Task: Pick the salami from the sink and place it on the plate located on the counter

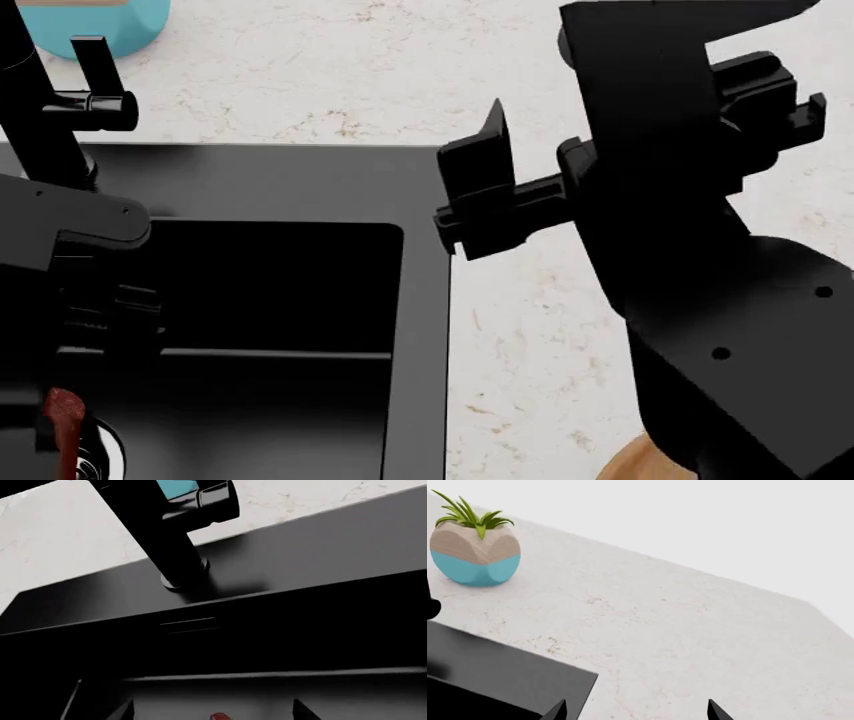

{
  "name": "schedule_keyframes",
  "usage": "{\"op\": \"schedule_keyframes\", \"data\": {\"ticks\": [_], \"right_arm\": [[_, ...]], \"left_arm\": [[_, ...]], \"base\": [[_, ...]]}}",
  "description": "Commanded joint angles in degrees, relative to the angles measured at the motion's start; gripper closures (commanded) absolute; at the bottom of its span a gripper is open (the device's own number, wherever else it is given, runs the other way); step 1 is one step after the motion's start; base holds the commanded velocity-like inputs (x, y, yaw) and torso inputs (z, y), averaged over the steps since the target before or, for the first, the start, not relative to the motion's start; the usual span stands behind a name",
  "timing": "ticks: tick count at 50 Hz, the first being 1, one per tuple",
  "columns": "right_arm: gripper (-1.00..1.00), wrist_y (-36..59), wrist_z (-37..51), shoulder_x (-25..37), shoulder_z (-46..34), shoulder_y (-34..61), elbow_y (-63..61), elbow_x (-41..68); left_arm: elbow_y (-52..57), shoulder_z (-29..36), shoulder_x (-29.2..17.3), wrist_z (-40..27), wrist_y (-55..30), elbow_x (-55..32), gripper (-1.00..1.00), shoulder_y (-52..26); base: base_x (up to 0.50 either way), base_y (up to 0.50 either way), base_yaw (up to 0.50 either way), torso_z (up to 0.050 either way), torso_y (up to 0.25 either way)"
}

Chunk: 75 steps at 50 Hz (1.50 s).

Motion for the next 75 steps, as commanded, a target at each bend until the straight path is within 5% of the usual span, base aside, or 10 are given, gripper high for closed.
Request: {"op": "schedule_keyframes", "data": {"ticks": [1,13,35,48,75], "right_arm": [[-1.0,-0.4,20.7,5.7,-2.7,8.5,8.7,27.6],[-1.0,-2.9,22.7,8.2,-5.5,9.9,10.2,31.5],[-1.0,-2.5,32.5,10.9,-6.9,11.9,10.3,43.0],[-1.0,-3.9,35.1,12.9,-8.4,13.0,10.9,46.5],[-1.0,-6.5,36.0,15.0,-11.2,13.5,11.0,47.6]], "left_arm": [[-5.1,-3.1,0.9,-0.9,6.2,0.4,-1.0,1.6],[-14.8,-4.7,0.3,-3.6,8.4,-1.4,-1.0,0.4],[-43.7,-11.4,0.9,-9.6,26.6,-11.8,-1.0,-6.0],[-87.0,-13.1,0.0,-19.6,50.2,-16.7,-1.0,-21.6],[-87.2,-6.8,-2.9,-21.5,48.3,-28.3,-1.0,-15.4]], "base": [[0.0,0.0,0.0,0.0,0.0],[0.0,0.0,0.0,0.0,0.0],[0.0,0.0,0.0,0.0,0.0],[0.0,0.0,0.0,0.0,0.0],[0.0,0.0,0.0,0.0,0.0]]}}
